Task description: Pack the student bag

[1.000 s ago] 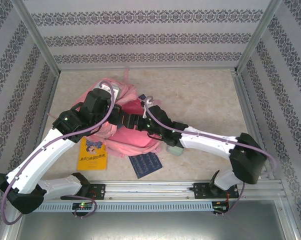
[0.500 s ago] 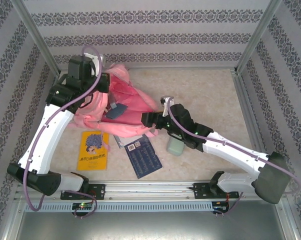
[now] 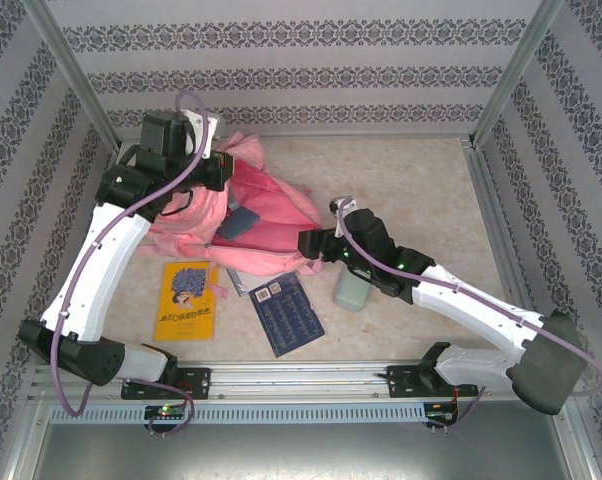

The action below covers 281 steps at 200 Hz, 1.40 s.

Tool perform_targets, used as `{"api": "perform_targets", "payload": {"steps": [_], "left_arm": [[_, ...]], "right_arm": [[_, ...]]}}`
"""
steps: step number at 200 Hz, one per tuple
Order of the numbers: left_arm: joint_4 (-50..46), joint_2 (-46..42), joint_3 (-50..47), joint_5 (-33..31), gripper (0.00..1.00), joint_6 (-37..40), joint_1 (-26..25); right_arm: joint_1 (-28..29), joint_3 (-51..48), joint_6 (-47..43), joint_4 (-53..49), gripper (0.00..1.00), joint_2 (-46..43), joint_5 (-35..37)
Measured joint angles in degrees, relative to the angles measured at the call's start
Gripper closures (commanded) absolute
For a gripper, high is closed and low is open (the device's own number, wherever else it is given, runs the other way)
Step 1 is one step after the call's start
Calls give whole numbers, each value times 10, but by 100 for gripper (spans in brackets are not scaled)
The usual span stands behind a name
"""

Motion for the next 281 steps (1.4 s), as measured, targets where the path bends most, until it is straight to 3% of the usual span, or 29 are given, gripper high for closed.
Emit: {"api": "perform_targets", "payload": {"steps": [32, 56, 100, 138, 199, 254, 281], "left_arm": [[28, -38, -76, 59, 100, -37, 0], [65, -73, -140, 88, 100, -64, 0], [126, -130, -221, 105, 100, -94, 0], [177, -159, -274, 116, 100, -111, 0], [205, -172, -297, 129, 100, -126, 0], [209, -175, -305, 138, 100, -127, 0], [210, -174, -305, 142, 100, -128, 0]], "right_arm": [[-38, -1, -4, -40, 17, -30, -9], [-72, 0, 26, -99, 2, -34, -16], [-80, 2, 148, -257, 2, -52, 32], [-80, 16, 243, -364, 2, 29, 52], [-73, 30, 291, -364, 2, 134, 49], [-72, 30, 290, -297, 2, 186, 21], [-73, 17, 288, -266, 7, 204, 19]]}}
